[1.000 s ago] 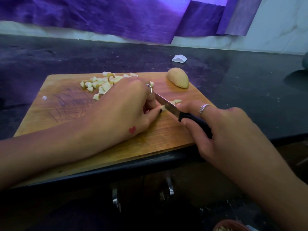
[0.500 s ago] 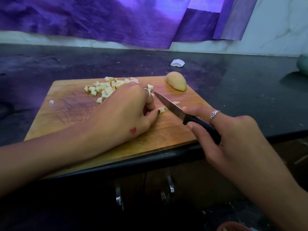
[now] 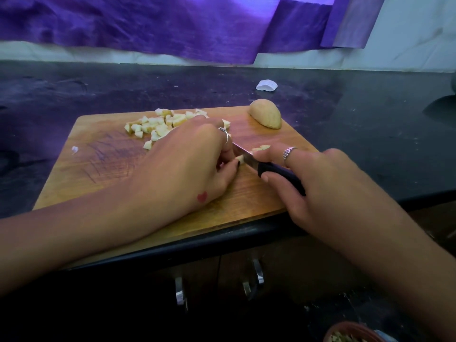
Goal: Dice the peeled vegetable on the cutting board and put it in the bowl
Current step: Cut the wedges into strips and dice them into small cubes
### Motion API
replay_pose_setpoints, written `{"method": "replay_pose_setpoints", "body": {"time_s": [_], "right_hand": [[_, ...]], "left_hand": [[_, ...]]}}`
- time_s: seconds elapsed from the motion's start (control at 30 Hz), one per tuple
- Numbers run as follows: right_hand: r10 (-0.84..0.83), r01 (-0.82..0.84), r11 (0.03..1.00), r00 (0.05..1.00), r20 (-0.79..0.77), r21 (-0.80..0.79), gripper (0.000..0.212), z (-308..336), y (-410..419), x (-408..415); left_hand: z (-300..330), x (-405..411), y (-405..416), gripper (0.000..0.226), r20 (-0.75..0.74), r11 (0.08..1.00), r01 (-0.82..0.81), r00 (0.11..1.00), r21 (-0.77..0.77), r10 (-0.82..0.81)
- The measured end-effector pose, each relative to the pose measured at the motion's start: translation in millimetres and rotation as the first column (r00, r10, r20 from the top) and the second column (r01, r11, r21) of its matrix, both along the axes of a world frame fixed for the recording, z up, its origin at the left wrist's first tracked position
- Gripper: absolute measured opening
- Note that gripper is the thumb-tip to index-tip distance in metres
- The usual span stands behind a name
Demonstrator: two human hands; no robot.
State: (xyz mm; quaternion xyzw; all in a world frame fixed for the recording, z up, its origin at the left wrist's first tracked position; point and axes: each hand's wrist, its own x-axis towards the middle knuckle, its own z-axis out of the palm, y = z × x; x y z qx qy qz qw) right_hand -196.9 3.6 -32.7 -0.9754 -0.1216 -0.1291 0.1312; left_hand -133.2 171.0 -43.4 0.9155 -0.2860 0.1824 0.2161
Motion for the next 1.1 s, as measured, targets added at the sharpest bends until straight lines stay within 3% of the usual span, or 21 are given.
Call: {"method": "replay_pose_setpoints", "body": {"time_s": [0.13,0.3,0.5,0.9,1.0,1.1], "right_hand": [[-0.004,0.003,1.0,1.0,0.026,0.004,0.029,-4.1,-10.8,-16.4],[-0.076,0.052,0.986,0.985,0.153,0.157,0.031,-15.7,-9.8,-19.0],[-0.08,0.053,0.983,0.985,0.15,0.175,0.028,-14.1,3.0,-22.1],[-0.106,0.091,0.991,0.979,0.175,0.094,0.024,-17.6,10.3,-14.8],[-0.116,0.117,0.993,0.991,0.062,-0.014,0.026,-23.5,7.9,-2.4],[-0.114,0.12,0.985,0.992,0.051,-0.121,0.018,-29.6,1.2,7.5]], "left_hand": [[0.8,-0.5,-0.5,0.019,-0.013,1.0,0.001,1.0,0.004,-0.001],[2.4,-0.3,2.8,0.018,-0.065,1.0,-0.012,0.998,-0.01,0.012],[1.8,-0.1,7.0,0.015,-0.088,1.0,-0.005,0.996,-0.027,0.002],[3.8,-2.1,4.2,0.018,-0.065,1.0,-0.002,0.998,-0.009,0.001],[2.5,-1.0,3.9,0.015,-0.059,1.0,-0.001,0.998,-0.012,0.0],[3.0,-0.9,3.4,0.022,-0.069,1.0,0.009,0.998,-0.02,-0.01]]}}
